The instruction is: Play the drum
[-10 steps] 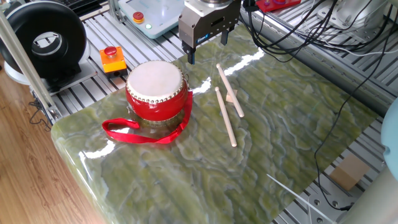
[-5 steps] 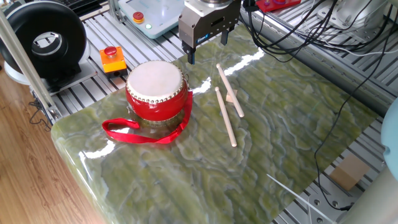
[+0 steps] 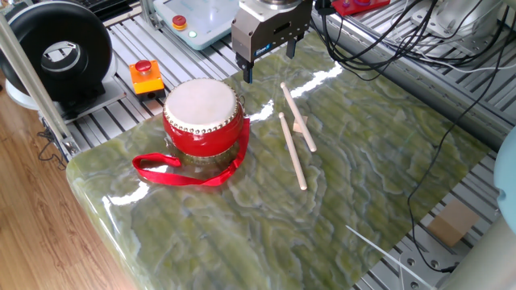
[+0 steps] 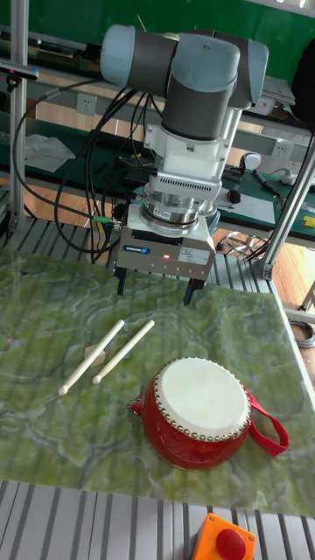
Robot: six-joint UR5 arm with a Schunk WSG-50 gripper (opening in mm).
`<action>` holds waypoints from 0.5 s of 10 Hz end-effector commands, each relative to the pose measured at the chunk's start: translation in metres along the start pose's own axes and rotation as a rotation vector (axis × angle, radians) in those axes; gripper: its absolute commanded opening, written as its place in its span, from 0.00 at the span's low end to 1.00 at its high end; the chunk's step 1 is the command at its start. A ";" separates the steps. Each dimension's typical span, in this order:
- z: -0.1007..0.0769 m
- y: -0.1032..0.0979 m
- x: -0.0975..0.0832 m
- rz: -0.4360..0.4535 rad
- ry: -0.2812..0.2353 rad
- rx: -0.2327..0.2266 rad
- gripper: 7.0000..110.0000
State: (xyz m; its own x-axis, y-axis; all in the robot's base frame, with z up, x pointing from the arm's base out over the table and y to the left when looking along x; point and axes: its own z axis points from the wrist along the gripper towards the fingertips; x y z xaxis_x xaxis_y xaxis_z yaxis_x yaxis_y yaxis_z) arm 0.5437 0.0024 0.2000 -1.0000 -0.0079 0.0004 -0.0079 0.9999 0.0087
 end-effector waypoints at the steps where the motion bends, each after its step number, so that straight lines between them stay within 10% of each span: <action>1: -0.006 0.005 -0.052 0.177 -0.208 -0.025 0.99; 2: -0.007 0.021 -0.046 0.193 -0.173 -0.046 0.00; 4: 0.002 0.046 -0.035 0.200 -0.135 -0.117 0.00; 5: 0.004 0.038 -0.032 0.167 -0.128 -0.079 0.00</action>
State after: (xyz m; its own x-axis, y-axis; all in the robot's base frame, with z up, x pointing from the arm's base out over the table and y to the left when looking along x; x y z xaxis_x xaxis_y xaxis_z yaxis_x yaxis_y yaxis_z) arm 0.5676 0.0265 0.1980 -0.9887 0.1207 -0.0886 0.1153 0.9913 0.0634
